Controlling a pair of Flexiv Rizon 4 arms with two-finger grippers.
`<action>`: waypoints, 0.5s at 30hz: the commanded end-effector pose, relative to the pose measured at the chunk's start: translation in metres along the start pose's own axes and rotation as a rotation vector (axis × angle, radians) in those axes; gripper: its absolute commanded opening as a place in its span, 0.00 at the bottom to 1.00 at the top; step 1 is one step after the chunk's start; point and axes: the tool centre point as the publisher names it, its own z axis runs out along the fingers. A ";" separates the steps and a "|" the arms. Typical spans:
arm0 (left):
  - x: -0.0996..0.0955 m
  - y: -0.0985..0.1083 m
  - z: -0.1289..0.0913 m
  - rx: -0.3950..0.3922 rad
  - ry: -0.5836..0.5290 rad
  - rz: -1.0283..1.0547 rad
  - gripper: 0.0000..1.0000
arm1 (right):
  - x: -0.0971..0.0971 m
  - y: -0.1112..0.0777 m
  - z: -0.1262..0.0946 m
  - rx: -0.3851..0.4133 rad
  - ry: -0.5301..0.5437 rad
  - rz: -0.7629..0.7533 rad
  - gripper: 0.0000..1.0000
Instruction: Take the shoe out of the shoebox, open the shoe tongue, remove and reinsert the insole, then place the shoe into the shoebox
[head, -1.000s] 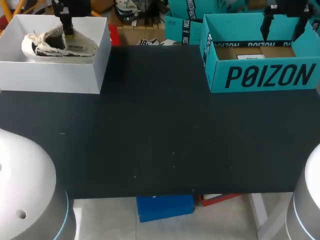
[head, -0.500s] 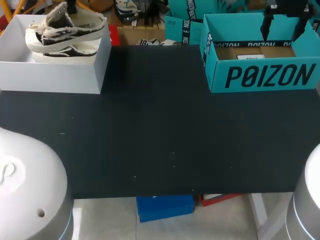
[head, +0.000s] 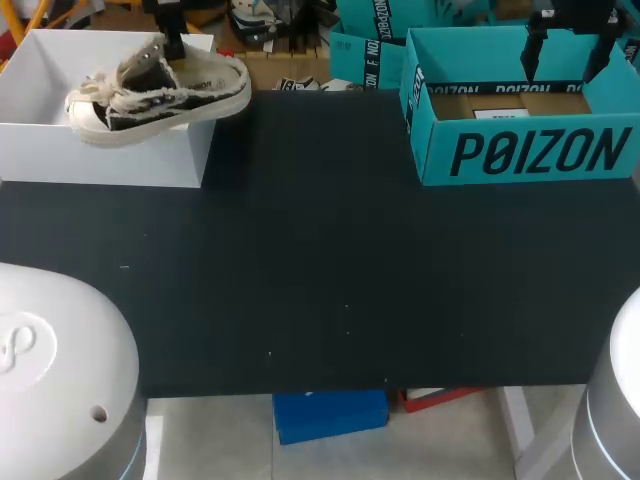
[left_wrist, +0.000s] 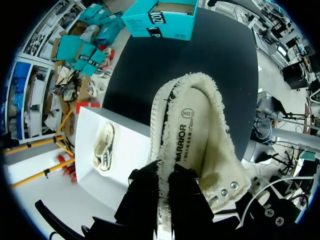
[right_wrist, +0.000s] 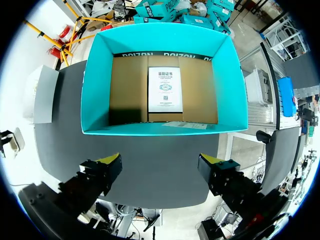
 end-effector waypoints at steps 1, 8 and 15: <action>0.026 -0.006 0.017 0.018 -0.084 0.022 0.00 | 0.000 0.000 0.000 0.001 0.000 0.000 1.00; 0.065 -0.039 0.038 0.036 -0.050 0.091 0.00 | 0.000 0.000 0.000 0.001 0.000 0.000 1.00; 0.107 -0.092 0.067 0.042 -0.003 0.136 0.00 | 0.000 0.000 0.000 0.001 0.000 0.000 1.00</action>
